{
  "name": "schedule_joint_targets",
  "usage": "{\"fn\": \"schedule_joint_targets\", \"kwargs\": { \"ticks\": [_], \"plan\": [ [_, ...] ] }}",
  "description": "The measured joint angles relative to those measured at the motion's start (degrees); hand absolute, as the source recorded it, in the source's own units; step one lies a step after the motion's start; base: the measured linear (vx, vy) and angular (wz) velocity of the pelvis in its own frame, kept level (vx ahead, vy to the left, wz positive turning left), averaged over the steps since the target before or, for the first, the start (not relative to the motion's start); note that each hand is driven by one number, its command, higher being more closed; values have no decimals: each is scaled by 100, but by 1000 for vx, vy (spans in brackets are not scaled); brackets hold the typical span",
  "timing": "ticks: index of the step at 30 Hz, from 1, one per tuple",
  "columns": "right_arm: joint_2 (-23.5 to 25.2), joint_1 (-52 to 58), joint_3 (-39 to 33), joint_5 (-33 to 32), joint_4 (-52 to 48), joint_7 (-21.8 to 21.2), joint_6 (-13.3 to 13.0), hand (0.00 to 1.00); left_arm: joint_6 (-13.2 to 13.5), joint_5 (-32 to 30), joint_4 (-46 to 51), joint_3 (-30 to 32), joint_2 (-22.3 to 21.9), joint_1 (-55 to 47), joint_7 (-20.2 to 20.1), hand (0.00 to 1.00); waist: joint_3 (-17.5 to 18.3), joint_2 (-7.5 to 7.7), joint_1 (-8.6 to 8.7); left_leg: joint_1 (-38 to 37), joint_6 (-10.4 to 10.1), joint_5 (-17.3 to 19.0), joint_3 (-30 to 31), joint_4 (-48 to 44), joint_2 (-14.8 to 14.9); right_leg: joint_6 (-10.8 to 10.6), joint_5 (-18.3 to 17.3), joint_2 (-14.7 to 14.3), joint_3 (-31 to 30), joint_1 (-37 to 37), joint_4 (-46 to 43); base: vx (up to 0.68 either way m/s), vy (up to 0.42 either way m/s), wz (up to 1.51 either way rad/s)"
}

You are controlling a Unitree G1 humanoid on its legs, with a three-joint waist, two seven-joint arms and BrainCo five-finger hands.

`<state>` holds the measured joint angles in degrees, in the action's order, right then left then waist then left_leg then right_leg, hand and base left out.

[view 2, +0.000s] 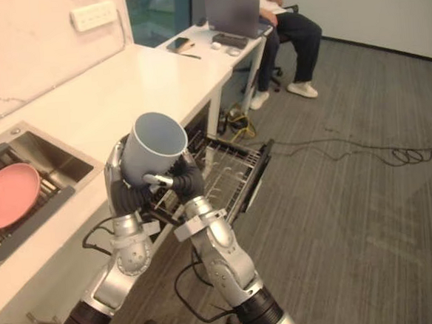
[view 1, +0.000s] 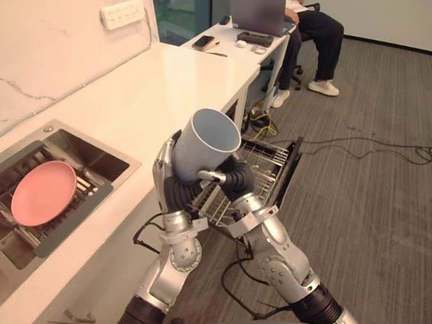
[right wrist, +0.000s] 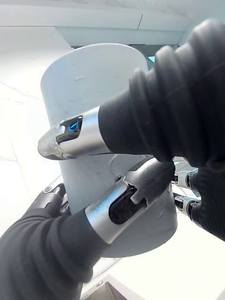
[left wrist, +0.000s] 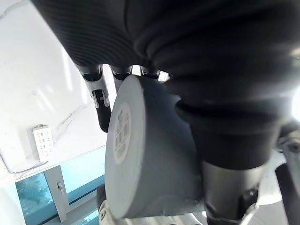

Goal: Walk over to the sink, pick up the cup, carry it to the dishwasher, place the cup inside the dishwasher, then close the dishwasher door

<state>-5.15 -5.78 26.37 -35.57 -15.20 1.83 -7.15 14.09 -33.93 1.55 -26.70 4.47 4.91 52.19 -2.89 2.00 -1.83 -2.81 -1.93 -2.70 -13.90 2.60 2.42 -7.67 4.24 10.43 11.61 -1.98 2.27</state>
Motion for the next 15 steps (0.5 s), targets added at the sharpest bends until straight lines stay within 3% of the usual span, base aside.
{"fn": "schedule_joint_targets", "kwargs": {
  "ticks": [9,15],
  "plan": [
    [2,1,-49,-3,0,-3,12,0,48,7,59,339,-35,0,364,100,18,6,13,-34,-11,-32,5,62,6,1,0,-20,2,-3,1,0,0,0],
    [7,2,-185,-7,0,-11,12,0,64,5,322,435,-60,0,389,100,18,6,19,-39,-11,-32,5,72,5,1,-1,-20,2,-5,1,0,0,0]
  ]
}}
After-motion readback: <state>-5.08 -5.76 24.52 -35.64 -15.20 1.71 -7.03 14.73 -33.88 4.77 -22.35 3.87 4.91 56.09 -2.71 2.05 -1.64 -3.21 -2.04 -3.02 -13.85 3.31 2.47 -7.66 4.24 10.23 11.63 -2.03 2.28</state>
